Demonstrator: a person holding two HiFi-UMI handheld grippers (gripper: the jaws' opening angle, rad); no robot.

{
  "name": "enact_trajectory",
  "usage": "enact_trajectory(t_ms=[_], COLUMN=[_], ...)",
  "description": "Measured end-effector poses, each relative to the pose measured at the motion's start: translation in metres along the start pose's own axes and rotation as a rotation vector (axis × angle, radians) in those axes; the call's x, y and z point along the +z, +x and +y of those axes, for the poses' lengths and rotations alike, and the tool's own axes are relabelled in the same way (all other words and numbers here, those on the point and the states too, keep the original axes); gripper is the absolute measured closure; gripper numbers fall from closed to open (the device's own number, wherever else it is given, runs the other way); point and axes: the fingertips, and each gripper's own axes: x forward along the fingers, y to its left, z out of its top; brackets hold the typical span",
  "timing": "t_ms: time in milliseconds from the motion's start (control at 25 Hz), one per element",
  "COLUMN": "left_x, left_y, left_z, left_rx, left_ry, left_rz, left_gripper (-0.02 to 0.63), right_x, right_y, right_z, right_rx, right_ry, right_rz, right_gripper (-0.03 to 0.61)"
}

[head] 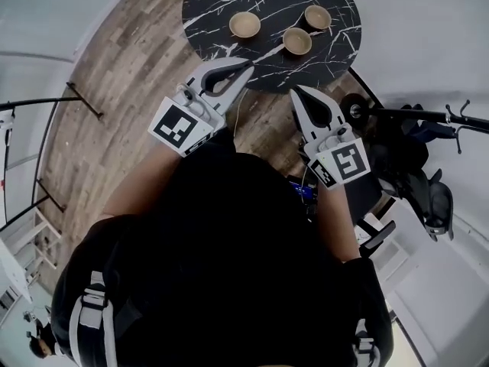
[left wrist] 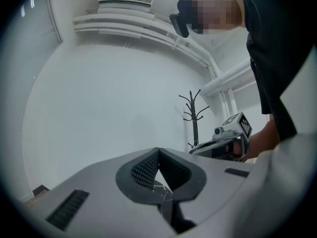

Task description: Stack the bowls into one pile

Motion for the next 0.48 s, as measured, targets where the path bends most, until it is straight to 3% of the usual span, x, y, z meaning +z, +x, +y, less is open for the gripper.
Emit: enact_trajectory(t_ms=[280,480], left_x=[0.003,0.000], left_y=[0.004,0.003], left_z=[0.078,0.122], left_rx=[-0.048,-0.111], left_ry=[-0.036,-0.049], left_rz=[-0.009,-0.006], left_gripper=[0.611,0.609], right_x=[0.003,0.005], right_y=[0.082,0.128], right_z=[-0.018,-0.030], right_rx=[-0.053,-0.106], right_ry=[-0.082,-0.079], right_rz=[0.112,0.158], right_gripper=[0.588,0.588])
